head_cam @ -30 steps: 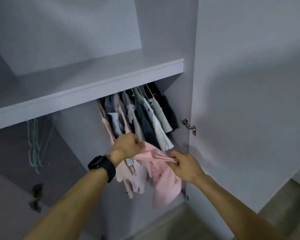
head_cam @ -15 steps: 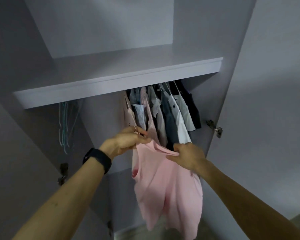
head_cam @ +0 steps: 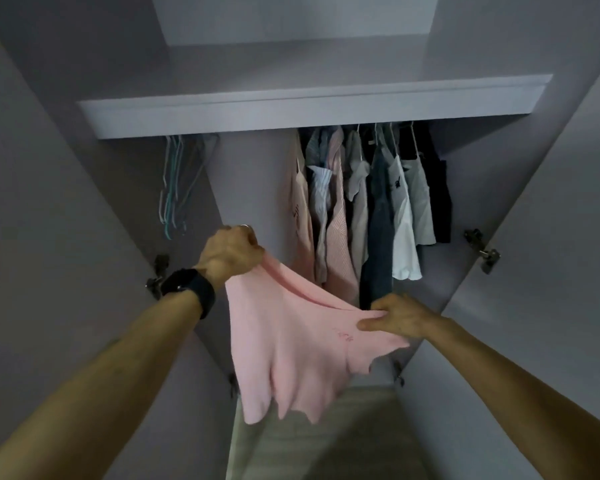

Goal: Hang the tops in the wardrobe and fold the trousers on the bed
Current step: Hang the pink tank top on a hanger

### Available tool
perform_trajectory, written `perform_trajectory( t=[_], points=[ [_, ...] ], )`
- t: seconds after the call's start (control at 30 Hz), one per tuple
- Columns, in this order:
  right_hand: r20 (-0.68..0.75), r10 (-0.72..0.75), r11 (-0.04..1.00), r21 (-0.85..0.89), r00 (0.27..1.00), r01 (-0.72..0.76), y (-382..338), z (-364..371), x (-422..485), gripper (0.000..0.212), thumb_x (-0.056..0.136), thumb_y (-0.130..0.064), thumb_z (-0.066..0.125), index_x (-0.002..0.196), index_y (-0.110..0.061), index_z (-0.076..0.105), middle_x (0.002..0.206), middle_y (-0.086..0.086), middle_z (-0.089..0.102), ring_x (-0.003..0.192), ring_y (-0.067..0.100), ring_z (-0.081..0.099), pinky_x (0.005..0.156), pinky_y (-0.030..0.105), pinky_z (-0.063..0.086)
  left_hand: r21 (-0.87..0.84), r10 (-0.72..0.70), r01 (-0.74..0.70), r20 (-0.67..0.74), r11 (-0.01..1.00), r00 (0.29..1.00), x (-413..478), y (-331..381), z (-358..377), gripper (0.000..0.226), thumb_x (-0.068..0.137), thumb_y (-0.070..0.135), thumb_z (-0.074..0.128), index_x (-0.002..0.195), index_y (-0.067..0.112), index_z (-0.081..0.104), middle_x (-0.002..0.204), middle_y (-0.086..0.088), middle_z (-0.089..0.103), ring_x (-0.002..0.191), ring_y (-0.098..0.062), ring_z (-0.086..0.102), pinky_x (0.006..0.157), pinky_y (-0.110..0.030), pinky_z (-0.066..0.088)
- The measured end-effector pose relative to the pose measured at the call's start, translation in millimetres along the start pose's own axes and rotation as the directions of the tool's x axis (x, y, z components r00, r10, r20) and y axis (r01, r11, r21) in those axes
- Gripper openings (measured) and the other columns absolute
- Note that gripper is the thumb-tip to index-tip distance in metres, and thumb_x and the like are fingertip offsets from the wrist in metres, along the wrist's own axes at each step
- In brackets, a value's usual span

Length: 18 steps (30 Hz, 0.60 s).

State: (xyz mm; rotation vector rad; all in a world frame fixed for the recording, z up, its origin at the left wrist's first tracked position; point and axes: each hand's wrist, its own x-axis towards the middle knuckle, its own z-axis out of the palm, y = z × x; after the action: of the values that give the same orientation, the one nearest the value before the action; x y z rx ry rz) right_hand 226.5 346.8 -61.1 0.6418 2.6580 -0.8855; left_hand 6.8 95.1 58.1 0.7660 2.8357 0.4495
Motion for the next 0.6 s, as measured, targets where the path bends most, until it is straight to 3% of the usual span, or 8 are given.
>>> perform_trajectory(
  t=[0.07, 0.2, 0.3, 0.37, 0.43, 0.47, 0.53, 0.6],
  points=[
    [-0.006, -0.027, 0.999, 0.023, 1.0, 0.027, 8, 2, 7, 0.04, 0.083, -0.06, 0.072, 0.069, -0.023, 0.062, 0.069, -0.013, 0.061, 0.07, 0.007, 0.058, 0.06, 0.027, 0.037, 0.036, -0.06, 0.061, -0.03, 0.998, 0.998, -8, -15, 5, 0.019, 0.09, 0.033, 0.056, 0.103, 0.025, 0.067, 0.102, -0.004, 0.067, 0.085, -0.026, 0.059, 0.073, -0.031, 0.046],
    [-0.109, -0.029, 0.98, -0.2, 0.994, 0.007, 6, -4, 18, 0.016, 0.093, -0.046, 0.063, 0.085, -0.035, 0.056, 0.098, -0.001, 0.069, 0.089, 0.02, 0.062, 0.066, 0.03, 0.043, 0.063, -0.124, 0.13, -0.09, 0.989, 0.988, -29, -40, 17, 0.016, 0.094, 0.037, 0.051, 0.082, 0.028, 0.056, 0.087, -0.003, 0.062, 0.068, -0.022, 0.052, 0.064, -0.029, 0.041],
    [-0.204, -0.145, 0.982, -0.148, 0.968, 0.116, -4, -6, 25, 0.002, 0.094, -0.034, 0.063, 0.095, -0.033, 0.063, 0.097, -0.004, 0.068, 0.087, 0.021, 0.061, 0.063, 0.03, 0.038, 0.004, -0.239, 0.242, -0.146, 0.97, 0.96, -45, -54, 22, 0.024, 0.098, 0.042, 0.051, 0.087, 0.023, 0.061, 0.091, -0.008, 0.064, 0.075, -0.03, 0.052, 0.071, -0.032, 0.042],
    [-0.266, -0.224, 0.974, -0.085, 0.938, 0.208, -9, -3, 26, 0.009, 0.092, -0.028, 0.066, 0.099, -0.033, 0.067, 0.091, -0.012, 0.06, 0.083, 0.015, 0.059, 0.061, 0.028, 0.037, -0.062, -0.302, 0.296, -0.163, 0.953, 0.939, -51, -64, 22, 0.029, 0.099, 0.044, 0.051, 0.1, 0.02, 0.068, 0.103, -0.013, 0.068, 0.089, -0.038, 0.06, 0.077, -0.034, 0.045],
    [-0.292, -0.233, 0.965, 0.052, 0.928, 0.259, -15, 2, 27, 0.011, 0.09, -0.021, 0.068, 0.093, -0.031, 0.067, 0.084, -0.016, 0.056, 0.074, 0.007, 0.059, 0.059, 0.02, 0.038, -0.128, -0.343, 0.322, -0.212, 0.938, 0.915, -59, -70, 18, 0.033, 0.098, 0.043, 0.052, 0.113, 0.02, 0.071, 0.114, -0.013, 0.07, 0.104, -0.04, 0.062, 0.087, -0.038, 0.049],
    [-0.252, -0.17, 0.951, 0.21, 0.953, 0.226, -19, 5, 30, 0.013, 0.089, -0.016, 0.066, 0.089, -0.029, 0.065, 0.081, -0.014, 0.061, 0.07, 0.007, 0.064, 0.056, 0.019, 0.042, -0.162, -0.359, 0.327, -0.241, 0.931, 0.902, -62, -71, 16, 0.035, 0.097, 0.044, 0.054, 0.116, 0.019, 0.071, 0.117, -0.013, 0.069, 0.108, -0.04, 0.062, 0.09, -0.038, 0.05],
    [-0.06, -0.004, 0.823, 0.566, 0.998, 0.037, -28, 11, 35, 0.017, 0.089, -0.003, 0.059, 0.086, -0.019, 0.064, 0.082, -0.001, 0.072, 0.064, 0.02, 0.073, 0.054, 0.024, 0.052, -0.2, -0.367, 0.322, -0.27, 0.926, 0.89, -63, -70, 11, 0.036, 0.096, 0.045, 0.055, 0.116, 0.02, 0.071, 0.118, -0.011, 0.069, 0.109, -0.038, 0.062, 0.09, -0.036, 0.05],
    [0.101, 0.061, 0.717, 0.688, 0.993, -0.114, -32, 20, 39, 0.01, 0.086, -0.001, 0.062, 0.085, -0.01, 0.064, 0.087, 0.013, 0.073, 0.061, 0.022, 0.072, 0.062, 0.031, 0.058, -0.198, -0.348, 0.302, -0.268, 0.932, 0.898, -61, -63, 10, 0.03, 0.094, 0.047, 0.055, 0.105, 0.023, 0.069, 0.108, -0.009, 0.069, 0.098, -0.035, 0.062, 0.082, -0.033, 0.048]
  ],
)
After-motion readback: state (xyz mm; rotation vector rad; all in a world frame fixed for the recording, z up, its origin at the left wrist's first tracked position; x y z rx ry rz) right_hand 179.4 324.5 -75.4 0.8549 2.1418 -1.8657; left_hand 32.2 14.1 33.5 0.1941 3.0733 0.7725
